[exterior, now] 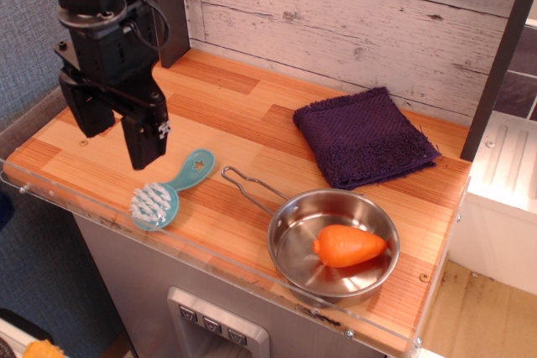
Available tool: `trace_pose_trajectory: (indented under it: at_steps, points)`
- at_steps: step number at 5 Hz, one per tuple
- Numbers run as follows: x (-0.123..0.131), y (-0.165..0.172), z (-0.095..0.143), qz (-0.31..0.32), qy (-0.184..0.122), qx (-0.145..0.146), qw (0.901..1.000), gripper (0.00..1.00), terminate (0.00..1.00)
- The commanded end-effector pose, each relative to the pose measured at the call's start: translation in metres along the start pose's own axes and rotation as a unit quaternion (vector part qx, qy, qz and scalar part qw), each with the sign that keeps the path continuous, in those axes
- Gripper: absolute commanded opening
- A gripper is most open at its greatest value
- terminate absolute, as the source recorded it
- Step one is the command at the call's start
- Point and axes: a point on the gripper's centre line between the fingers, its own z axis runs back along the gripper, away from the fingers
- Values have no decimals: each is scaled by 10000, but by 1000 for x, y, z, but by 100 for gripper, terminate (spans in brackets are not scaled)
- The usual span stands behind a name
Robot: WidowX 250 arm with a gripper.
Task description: Put the brush to the left of the pot.
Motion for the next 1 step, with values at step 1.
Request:
trace_pose_trajectory:
  at_steps: [1]
  points:
    - [3, 4, 11, 9, -156, 118, 9998, 100, 100]
